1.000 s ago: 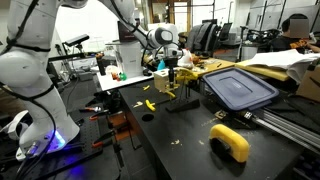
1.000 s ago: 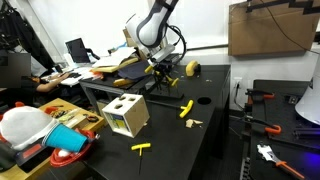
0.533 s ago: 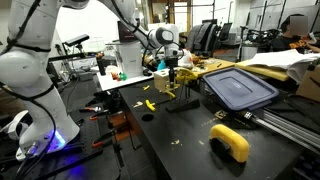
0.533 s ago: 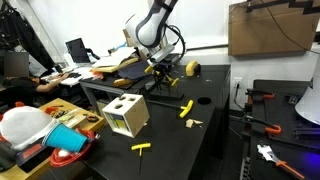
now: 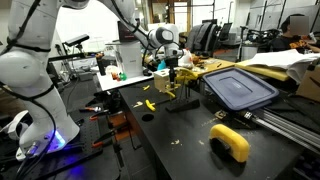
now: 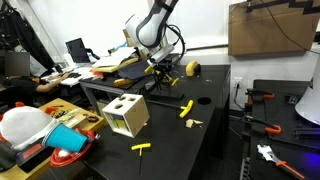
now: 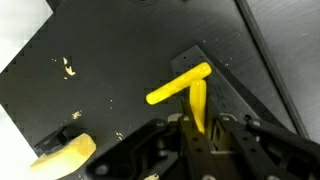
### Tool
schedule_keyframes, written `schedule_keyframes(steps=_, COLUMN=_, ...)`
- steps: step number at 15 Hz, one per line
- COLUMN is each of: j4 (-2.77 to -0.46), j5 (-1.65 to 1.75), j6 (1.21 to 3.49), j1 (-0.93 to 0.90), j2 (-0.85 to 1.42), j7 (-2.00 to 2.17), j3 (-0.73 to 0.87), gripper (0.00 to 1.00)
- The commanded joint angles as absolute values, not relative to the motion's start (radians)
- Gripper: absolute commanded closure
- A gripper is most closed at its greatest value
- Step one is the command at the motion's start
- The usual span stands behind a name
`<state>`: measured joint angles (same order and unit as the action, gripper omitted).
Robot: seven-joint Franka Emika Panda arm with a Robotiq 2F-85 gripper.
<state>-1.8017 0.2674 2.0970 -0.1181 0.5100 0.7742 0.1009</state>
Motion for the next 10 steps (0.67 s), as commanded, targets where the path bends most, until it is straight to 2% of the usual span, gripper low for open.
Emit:
schedule_keyframes(steps=1, j4=-1.82, j5=0.298, j6=2.082, j1=-0.141, j2=0.471, j7=0.808, j3=0.122, gripper=0.96)
schedule_keyframes(steps=10, j4=-1.798, j5=0.305, j6=2.074, j1=-0.14, j2=0.495, j7=0.811, j3=0.117, gripper=0.96)
